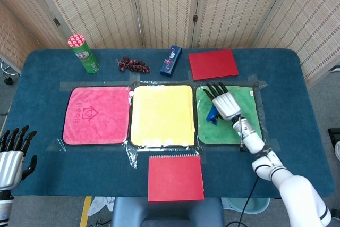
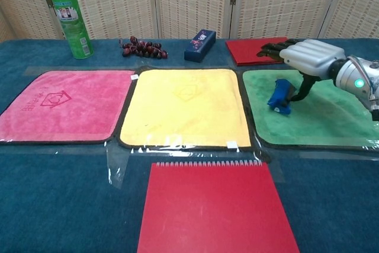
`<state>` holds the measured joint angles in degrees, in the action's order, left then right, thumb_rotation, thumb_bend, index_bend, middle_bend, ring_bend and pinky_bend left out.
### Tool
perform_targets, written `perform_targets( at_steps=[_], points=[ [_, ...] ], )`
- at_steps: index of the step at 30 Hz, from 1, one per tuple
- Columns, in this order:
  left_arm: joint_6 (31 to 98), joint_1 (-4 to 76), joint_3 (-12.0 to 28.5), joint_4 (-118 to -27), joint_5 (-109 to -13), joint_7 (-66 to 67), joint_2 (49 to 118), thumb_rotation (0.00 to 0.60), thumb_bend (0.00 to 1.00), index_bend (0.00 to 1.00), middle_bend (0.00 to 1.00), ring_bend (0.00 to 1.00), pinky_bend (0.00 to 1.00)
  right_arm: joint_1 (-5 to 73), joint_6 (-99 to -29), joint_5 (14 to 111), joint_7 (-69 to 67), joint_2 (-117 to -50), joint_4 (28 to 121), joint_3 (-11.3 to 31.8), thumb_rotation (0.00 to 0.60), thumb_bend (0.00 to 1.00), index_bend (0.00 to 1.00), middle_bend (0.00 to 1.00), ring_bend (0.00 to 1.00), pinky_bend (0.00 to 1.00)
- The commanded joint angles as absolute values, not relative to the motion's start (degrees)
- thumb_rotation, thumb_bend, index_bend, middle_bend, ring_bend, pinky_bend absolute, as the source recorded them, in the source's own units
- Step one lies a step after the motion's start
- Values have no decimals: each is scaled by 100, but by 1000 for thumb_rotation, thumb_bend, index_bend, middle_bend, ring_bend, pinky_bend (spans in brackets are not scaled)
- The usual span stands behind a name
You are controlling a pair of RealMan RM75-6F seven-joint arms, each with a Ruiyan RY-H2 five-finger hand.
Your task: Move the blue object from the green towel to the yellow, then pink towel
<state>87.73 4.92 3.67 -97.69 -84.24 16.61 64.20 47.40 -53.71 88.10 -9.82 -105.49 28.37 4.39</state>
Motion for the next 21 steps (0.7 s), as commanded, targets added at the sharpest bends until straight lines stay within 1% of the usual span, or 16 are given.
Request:
perform_targets(
  at_steps=[1, 7, 11, 15, 21],
  points=[
    [8783, 486, 363, -9771, -8433, 1663, 6415, 600, 483, 182, 91, 83, 13, 4892, -5483, 8841, -990, -10655, 2958, 511, 600, 126, 0, 0, 0, 0],
    [8797, 455, 365, -9750, -8389, 1611, 6387, 600, 483, 182, 91, 82, 13, 5111, -5882, 8921, -815, -10625, 3545, 637, 600, 126, 0, 0, 0, 0],
    [8817, 431, 356, -9721, -8392, 1564, 6369, 600, 483, 182, 91, 83, 13, 5046, -5975, 8865, -584, -10307, 4060, 675, 600, 127, 0, 0, 0, 0],
    [8817, 419, 347, -9697, -8394, 1528, 6371, 600, 482, 182, 92, 83, 13, 4909, -5836, 8729, -315, -9947, 4328, 653, 600, 127, 0, 0, 0, 0],
    [8837, 409, 330, -9705, -8442, 1522, 6386, 600, 483, 182, 91, 82, 13, 4785, -5354, 8463, -72, -9697, 4166, 604, 600, 127, 0, 0, 0, 0]
  ],
)
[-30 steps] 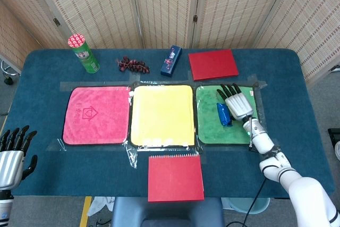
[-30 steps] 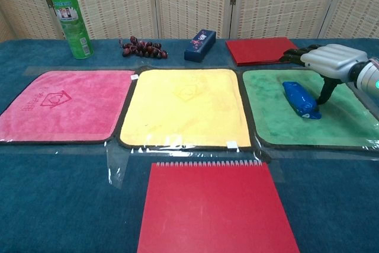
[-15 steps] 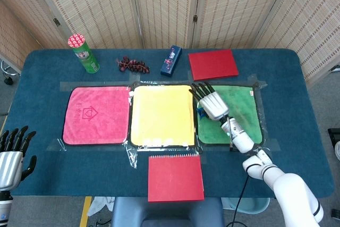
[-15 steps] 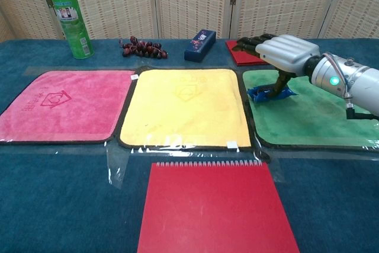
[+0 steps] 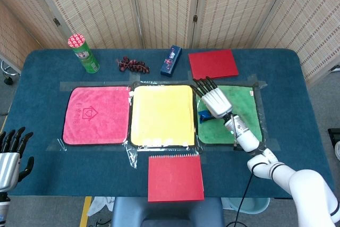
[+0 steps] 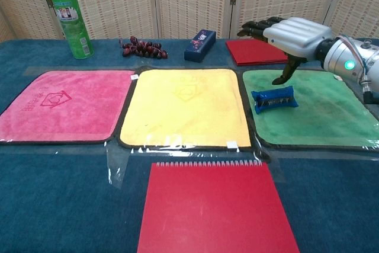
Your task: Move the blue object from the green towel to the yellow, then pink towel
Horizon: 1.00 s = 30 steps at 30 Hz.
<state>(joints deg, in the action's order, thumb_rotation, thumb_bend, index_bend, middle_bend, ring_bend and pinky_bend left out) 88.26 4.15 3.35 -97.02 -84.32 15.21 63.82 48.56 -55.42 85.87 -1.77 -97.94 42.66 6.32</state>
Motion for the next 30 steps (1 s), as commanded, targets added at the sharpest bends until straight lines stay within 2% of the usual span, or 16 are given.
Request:
perform_targets(
  at_steps=[1, 18, 30],
  points=[
    [8842, 404, 329, -9707, -8443, 1521, 6386, 600, 483, 182, 91, 82, 13, 4771, -5309, 8431, -65, -9697, 4106, 604, 600, 127, 0, 0, 0, 0],
    [8808, 377, 323, -9757, -8370, 1602, 6364, 600, 482, 180, 86, 82, 12, 4848, -4661, 8407, -612, -10412, 2742, 431, 600, 126, 0, 0, 0, 0],
    [8793, 381, 323, -9719, -8367, 1617, 6400, 600, 482, 178, 83, 82, 11, 5191, -5030, 8676, -743, -10712, 3004, 435, 600, 127, 0, 0, 0, 0]
  ],
)
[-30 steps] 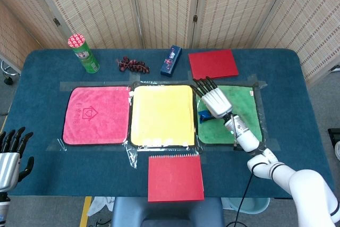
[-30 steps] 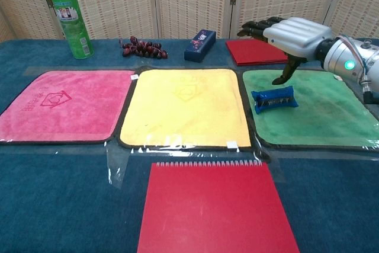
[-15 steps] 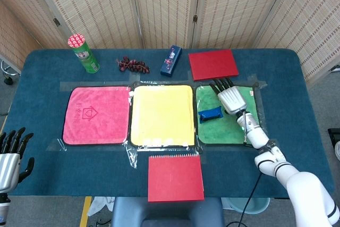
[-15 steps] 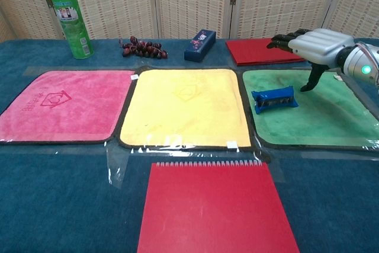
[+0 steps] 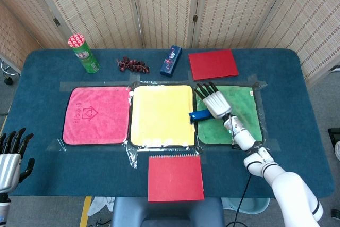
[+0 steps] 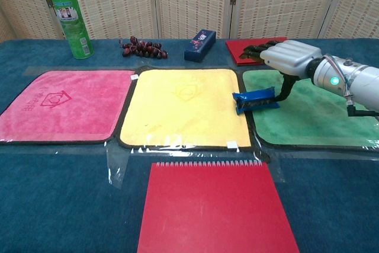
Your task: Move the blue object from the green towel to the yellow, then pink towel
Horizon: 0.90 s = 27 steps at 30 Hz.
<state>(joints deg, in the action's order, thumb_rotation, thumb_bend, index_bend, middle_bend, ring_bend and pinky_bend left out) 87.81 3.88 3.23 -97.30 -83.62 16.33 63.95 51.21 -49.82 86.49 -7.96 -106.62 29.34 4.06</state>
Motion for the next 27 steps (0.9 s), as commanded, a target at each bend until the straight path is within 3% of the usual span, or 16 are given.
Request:
perform_targets(
  at_steps=[1, 19, 27],
  points=[
    [8797, 376, 321, -9709, -8368, 1609, 6401, 600, 483, 178, 83, 82, 11, 5228, -5034, 8673, -716, -10734, 3039, 456, 600, 127, 0, 0, 0, 0],
    [8803, 312, 289, -9576, -8347, 1466, 6372, 600, 482, 176, 83, 82, 11, 5981, -4825, 8324, 171, -11266, 3523, 1054, 600, 127, 0, 0, 0, 0],
    [8736, 413, 312, -9621, -8469, 1514, 6349, 600, 483, 176, 82, 82, 11, 5777, -5110, 8330, 570, -10860, 4171, 987, 600, 127, 0, 0, 0, 0]
  ],
)
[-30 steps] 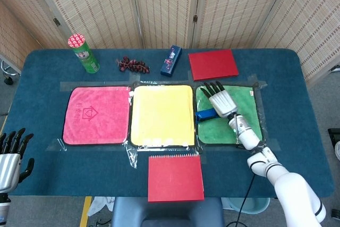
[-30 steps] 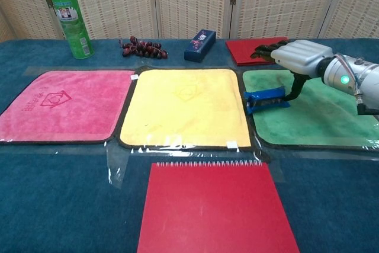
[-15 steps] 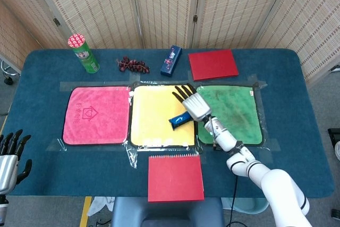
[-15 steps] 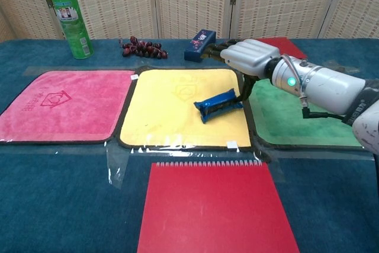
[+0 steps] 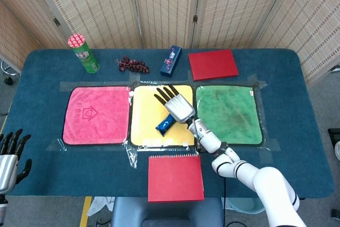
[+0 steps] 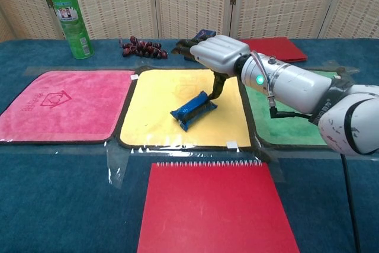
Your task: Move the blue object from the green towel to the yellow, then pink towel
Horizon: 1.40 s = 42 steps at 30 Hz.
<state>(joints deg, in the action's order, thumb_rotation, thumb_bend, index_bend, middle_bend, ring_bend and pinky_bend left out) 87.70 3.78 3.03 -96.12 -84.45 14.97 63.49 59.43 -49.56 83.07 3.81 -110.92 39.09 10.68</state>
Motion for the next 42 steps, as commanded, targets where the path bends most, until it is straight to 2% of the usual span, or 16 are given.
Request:
perform_targets(
  at_steps=[1, 7, 13, 27, 42],
  points=[
    [8717, 436, 319, -9624, -8482, 1522, 6355, 600, 482, 176, 82, 82, 11, 5702, -5170, 8338, 654, -10763, 4278, 949, 600, 126, 0, 0, 0, 0],
    [8592, 571, 357, -9666, -8534, 1589, 6414, 600, 482, 176, 82, 82, 12, 5279, -5301, 8200, 1002, -10231, 5016, 822, 600, 126, 0, 0, 0, 0],
    [8613, 592, 349, -9718, -8593, 1630, 6423, 600, 483, 175, 81, 82, 12, 5286, -5119, 8136, 1221, -10265, 5165, 782, 600, 127, 0, 0, 0, 0],
    [8772, 381, 270, -9581, -8456, 1411, 6376, 600, 482, 175, 81, 83, 12, 5964, -4601, 8179, 1080, -11206, 4066, 972, 600, 127, 0, 0, 0, 0],
    [8870, 254, 218, -9564, -8457, 1332, 6291, 600, 482, 176, 81, 82, 11, 6907, -4508, 8255, 975, -12010, 3158, 1311, 600, 126, 0, 0, 0, 0]
  ],
)
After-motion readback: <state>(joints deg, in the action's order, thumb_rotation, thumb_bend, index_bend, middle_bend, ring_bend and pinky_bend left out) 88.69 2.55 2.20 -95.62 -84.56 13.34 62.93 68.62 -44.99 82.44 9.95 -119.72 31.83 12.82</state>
